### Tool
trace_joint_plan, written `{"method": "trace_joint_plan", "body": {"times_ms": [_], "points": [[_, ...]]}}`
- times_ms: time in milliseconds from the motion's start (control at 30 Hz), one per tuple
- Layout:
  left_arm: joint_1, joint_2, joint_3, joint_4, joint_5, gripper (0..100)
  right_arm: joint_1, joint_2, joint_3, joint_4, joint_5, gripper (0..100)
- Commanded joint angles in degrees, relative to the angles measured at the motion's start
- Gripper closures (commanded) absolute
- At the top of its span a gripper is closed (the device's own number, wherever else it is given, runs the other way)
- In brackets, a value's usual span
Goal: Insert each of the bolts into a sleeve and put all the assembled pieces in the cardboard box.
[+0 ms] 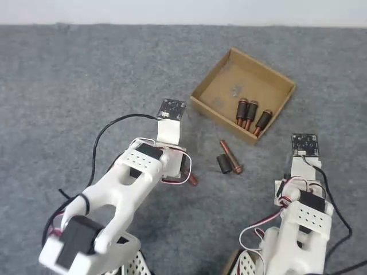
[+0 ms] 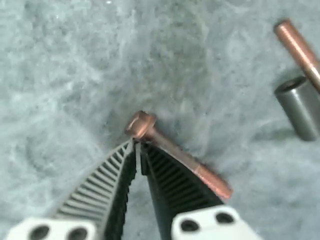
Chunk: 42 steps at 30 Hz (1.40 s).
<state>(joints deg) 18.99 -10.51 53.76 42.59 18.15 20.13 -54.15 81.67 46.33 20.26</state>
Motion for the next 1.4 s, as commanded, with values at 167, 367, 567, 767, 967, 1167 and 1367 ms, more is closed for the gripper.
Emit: {"method": "trace_joint_plan", "body": {"times_ms": [167, 367, 567, 767, 967, 1167, 1367], "points": [[-0.79, 1.93, -12.79, 9.58, 5.71, 99, -0.66, -1.80, -0.53, -1.19, 0.97, 99.2], [-0.35, -8.18, -12.53, 17.14, 5.63, 99, -1.27, -1.80, -0.53, -1.19, 1.05, 99.2], [2.11, -11.16, -1.80, 6.07, 5.89, 99, -1.98, -1.80, -0.44, -1.10, 1.14, 99.2], [6.59, -11.16, 5.67, -5.89, 11.52, 98, -1.98, -1.80, -0.44, -1.10, 1.14, 99.2], [4.40, -10.81, 5.41, -6.68, 12.13, 94, -2.07, -1.80, -0.44, -1.10, 1.14, 99.2], [1.32, -10.81, 5.67, -6.68, 18.99, 78, -2.07, -1.80, -0.44, -1.10, 1.14, 99.2], [1.58, -9.76, 5.23, -6.68, 19.08, 85, -2.07, -1.80, -0.44, -1.01, 1.14, 99.2]]}}
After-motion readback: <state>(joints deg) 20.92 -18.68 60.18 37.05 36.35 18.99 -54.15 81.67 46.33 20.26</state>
